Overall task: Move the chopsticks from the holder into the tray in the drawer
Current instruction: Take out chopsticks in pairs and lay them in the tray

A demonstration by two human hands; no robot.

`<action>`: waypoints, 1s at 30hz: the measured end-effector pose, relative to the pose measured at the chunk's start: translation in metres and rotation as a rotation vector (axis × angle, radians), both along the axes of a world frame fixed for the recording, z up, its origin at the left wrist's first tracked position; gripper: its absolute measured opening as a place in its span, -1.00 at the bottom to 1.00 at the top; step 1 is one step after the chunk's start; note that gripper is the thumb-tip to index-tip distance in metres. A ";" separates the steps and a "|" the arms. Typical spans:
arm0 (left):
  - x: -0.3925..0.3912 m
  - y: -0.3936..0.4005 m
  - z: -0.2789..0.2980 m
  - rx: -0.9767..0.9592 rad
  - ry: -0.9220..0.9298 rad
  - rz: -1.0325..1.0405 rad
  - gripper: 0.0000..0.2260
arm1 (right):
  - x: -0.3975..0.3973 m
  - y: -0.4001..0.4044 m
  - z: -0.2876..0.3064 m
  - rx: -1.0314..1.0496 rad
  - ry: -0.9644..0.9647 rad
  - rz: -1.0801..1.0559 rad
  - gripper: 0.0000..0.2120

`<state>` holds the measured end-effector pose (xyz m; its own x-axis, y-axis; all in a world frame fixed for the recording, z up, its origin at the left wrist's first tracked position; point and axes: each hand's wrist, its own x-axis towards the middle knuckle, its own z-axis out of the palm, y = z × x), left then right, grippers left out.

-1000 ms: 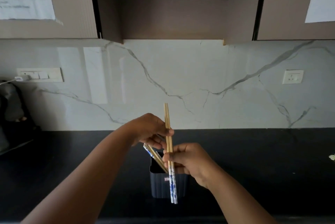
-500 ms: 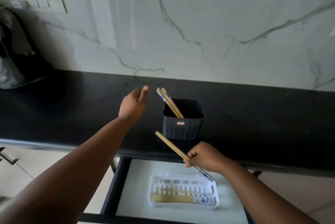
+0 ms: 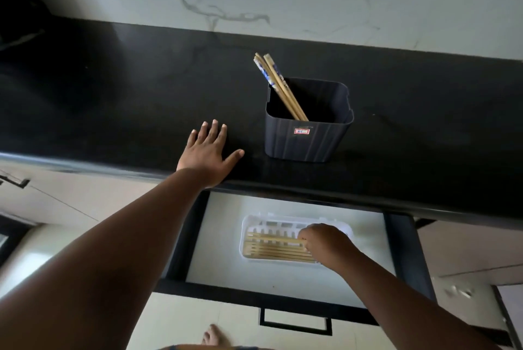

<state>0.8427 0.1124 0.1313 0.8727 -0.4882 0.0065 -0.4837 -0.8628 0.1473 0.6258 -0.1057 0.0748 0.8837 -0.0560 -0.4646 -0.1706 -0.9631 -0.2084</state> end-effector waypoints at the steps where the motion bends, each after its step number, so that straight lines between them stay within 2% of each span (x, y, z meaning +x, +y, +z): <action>1: -0.001 0.000 0.000 -0.009 0.001 0.003 -0.27 | 0.003 0.001 -0.003 -0.013 0.003 -0.009 -0.82; 6: 0.000 0.001 0.002 -0.034 0.012 0.005 -0.28 | 0.015 0.000 -0.019 -0.031 0.038 -0.004 -0.77; 9: 0.001 0.001 0.002 -0.035 0.010 0.014 -0.28 | 0.015 -0.002 -0.031 -0.017 0.057 0.026 -0.86; 11: 0.000 0.002 0.002 -0.044 0.009 0.013 -0.27 | 0.013 -0.003 -0.038 -0.012 0.054 0.039 -0.85; 18: 0.002 0.003 0.000 -0.069 0.011 0.011 -0.25 | 0.008 -0.003 -0.049 -0.103 -0.116 0.129 -0.77; 21: 0.002 0.004 -0.001 -0.074 0.010 0.010 -0.23 | 0.004 -0.002 -0.047 -0.180 -0.147 0.168 -0.73; 26: 0.002 0.004 -0.001 -0.087 0.015 0.002 -0.24 | 0.002 -0.001 -0.017 -0.190 -0.083 0.091 -0.70; 28: 0.001 0.004 0.000 -0.091 0.014 0.000 -0.23 | 0.005 0.004 0.008 -0.084 -0.106 0.067 -0.75; 30: 0.000 0.004 0.000 -0.101 0.007 -0.003 -0.22 | 0.009 0.013 0.041 0.115 -0.255 0.060 -0.80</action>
<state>0.8425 0.1167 0.1309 0.8716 -0.4877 0.0501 -0.4848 -0.8421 0.2364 0.6347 -0.0923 0.1158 0.9731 0.0403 -0.2270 -0.0417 -0.9376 -0.3453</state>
